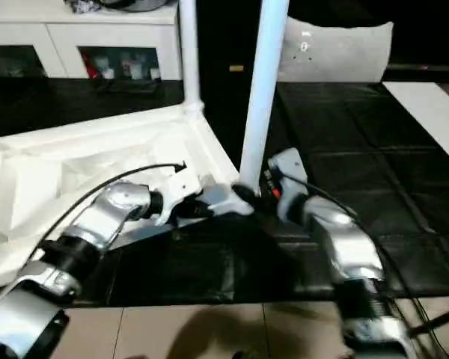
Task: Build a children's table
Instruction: Rotate leg to tighten
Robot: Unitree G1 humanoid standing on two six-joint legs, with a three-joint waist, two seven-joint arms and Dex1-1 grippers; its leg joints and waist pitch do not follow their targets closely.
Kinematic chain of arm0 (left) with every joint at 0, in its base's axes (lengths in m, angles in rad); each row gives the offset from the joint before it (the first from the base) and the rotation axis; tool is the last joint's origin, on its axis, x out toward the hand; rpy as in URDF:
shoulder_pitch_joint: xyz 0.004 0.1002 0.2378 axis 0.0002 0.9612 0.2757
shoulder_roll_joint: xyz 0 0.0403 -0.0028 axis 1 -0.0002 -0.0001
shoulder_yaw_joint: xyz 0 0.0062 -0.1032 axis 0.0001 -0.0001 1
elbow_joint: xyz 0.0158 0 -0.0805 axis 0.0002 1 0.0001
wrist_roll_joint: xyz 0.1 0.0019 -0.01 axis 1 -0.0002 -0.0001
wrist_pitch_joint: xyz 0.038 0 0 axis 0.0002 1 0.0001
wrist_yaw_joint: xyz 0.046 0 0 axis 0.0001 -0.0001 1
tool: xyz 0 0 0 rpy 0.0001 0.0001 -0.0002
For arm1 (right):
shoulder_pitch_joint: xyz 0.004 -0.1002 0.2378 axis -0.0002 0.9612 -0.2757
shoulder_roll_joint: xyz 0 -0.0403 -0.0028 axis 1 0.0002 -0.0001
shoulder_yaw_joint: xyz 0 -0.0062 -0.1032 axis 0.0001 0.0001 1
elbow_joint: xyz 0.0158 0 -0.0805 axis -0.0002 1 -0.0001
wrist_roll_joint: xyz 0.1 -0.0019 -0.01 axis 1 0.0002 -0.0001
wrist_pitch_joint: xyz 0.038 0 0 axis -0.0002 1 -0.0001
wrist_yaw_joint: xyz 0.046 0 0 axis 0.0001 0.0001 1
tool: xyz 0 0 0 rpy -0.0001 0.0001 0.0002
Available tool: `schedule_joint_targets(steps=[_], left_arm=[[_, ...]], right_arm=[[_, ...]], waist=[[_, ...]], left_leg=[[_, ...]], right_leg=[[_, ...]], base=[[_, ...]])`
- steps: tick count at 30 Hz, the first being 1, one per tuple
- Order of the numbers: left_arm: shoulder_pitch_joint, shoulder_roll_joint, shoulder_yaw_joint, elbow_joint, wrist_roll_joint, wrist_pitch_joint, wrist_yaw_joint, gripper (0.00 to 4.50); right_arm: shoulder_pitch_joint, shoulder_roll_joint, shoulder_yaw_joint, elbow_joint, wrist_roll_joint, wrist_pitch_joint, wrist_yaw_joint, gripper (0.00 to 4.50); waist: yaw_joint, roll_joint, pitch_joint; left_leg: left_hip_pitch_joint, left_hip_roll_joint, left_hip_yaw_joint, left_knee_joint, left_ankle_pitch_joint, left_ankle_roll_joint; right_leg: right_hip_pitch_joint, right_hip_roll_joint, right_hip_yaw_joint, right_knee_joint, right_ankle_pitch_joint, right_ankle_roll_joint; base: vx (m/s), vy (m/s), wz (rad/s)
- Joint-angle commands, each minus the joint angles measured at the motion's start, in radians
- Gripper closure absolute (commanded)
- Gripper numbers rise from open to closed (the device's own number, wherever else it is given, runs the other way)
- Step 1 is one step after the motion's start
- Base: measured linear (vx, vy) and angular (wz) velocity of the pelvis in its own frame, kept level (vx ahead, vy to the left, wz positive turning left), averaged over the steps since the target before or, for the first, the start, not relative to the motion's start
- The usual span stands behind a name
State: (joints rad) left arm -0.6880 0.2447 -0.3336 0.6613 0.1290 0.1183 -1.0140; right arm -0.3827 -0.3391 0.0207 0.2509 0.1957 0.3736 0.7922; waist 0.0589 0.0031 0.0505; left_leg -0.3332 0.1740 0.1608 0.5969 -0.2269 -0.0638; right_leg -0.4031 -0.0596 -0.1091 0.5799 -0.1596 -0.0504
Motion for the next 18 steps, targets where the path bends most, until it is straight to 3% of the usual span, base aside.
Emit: schedule_joint_targets(steps=[1, 4, 10, 11, 18], left_arm=[[0.006, 0.021, -0.04, -0.021, 0.004, -0.083, -0.079, 4.5], [0.008, 0.044, -0.047, -0.013, -0.005, -0.12, -0.125, 4.5], [0.006, 0.083, -0.071, -0.007, -0.025, -0.217, -0.253, 4.5], [0.007, 0.089, -0.076, -0.009, -0.026, -0.228, -0.272, 4.5], [0.019, 0.125, -0.108, -0.04, -0.045, -0.282, -0.392, 4.5]], right_arm=[[0.013, -0.035, 0.007, -0.014, 0.014, -0.033, 0.083, 0.56], [0.032, -0.095, 0.011, -0.042, 0.045, -0.037, 0.195, 0.34], [0.053, -0.207, 0.062, -0.059, 0.08, -0.067, 0.409, 0.34], [0.051, -0.215, 0.066, -0.058, 0.084, -0.066, 0.43, 0.59], [0.033, -0.256, 0.107, -0.044, 0.095, -0.077, 0.547, 1.1]], waist=[[0.004, 0.0, -0.068], [0.013, 0.002, -0.066], [0.034, -0.003, -0.069], [0.035, -0.002, -0.069], [0.048, -0.001, -0.069]], left_leg=[[-0.013, 0.05, -0.011, -0.06, -0.061, 0.111], [-0.01, 0.054, -0.011, -0.062, -0.072, 0.108], [-0.012, 0.056, -0.009, -0.059, -0.051, 0.121], [-0.012, 0.056, -0.009, -0.059, -0.051, 0.124], [-0.009, 0.062, -0.009, -0.06, -0.056, 0.11]], right_leg=[[0.074, -0.095, 0.061, -0.071, -0.24, -0.159], [0.072, -0.094, 0.061, -0.074, -0.273, -0.151], [0.072, -0.095, 0.061, -0.067, -0.252, -0.15], [0.073, -0.094, 0.059, -0.067, -0.254, -0.151], [0.069, -0.096, 0.06, -0.064, -0.257, -0.155]], base=[[0.0, 0.0, 0.0], [0.0, 0.0, 0.0], [0.0, 0.0, 0.0], [0.0, 0.0, 0.0], [0.0, 0.0, 0.0]])
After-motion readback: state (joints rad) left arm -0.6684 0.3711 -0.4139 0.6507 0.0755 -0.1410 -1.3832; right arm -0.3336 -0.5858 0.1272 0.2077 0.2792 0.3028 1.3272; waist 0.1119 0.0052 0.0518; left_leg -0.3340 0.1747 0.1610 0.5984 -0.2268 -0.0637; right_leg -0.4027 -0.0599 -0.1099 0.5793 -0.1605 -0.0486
